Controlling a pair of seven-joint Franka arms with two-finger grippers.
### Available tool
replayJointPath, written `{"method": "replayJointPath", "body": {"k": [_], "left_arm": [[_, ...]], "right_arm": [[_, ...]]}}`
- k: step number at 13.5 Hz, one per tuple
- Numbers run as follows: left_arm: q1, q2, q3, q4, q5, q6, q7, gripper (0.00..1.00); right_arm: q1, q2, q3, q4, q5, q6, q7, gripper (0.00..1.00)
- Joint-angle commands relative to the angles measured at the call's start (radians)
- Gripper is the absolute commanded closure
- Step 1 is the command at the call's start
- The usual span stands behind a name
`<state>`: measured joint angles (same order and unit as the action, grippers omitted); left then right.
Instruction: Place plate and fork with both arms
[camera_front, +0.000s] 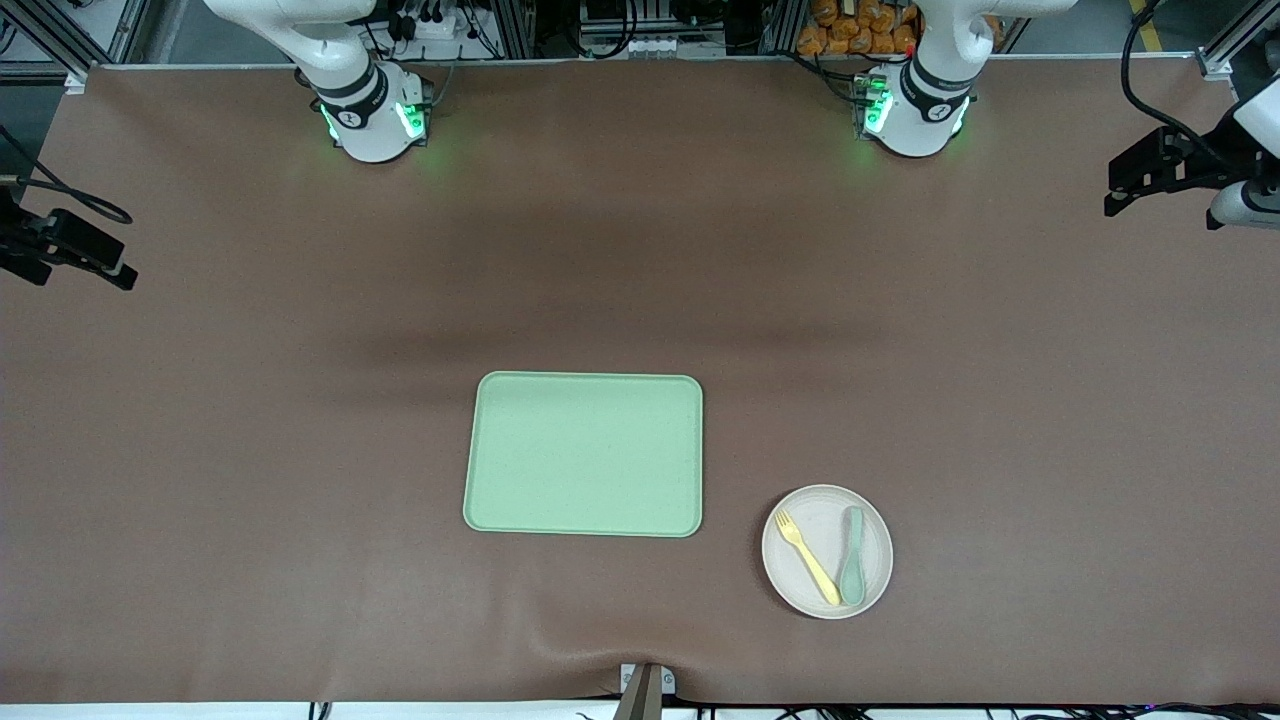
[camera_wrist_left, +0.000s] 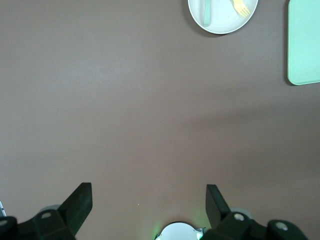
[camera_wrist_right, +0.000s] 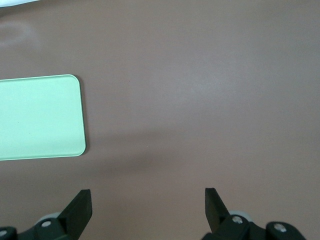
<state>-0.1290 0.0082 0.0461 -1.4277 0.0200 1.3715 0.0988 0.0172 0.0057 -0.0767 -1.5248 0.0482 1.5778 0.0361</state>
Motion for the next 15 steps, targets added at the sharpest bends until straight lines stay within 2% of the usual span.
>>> {"method": "replayJointPath", "body": {"k": [1, 7, 15], "left_arm": [[0.009, 0.073, -0.006, 0.027, -0.020, 0.029, -0.030, 0.00], [-0.008, 0.265, -0.009, 0.029, -0.061, 0.269, -0.223, 0.00], [-0.046, 0.535, -0.017, 0.032, -0.068, 0.745, -0.268, 0.00]], "right_arm": [[-0.011, 0.004, 0.011, 0.009, -0.005, -0.018, -0.004, 0.00], [-0.013, 0.005, 0.011, 0.009, -0.004, -0.025, -0.004, 0.00], [-0.007, 0.005, 0.012, 0.011, 0.002, -0.021, -0.004, 0.00]]}}
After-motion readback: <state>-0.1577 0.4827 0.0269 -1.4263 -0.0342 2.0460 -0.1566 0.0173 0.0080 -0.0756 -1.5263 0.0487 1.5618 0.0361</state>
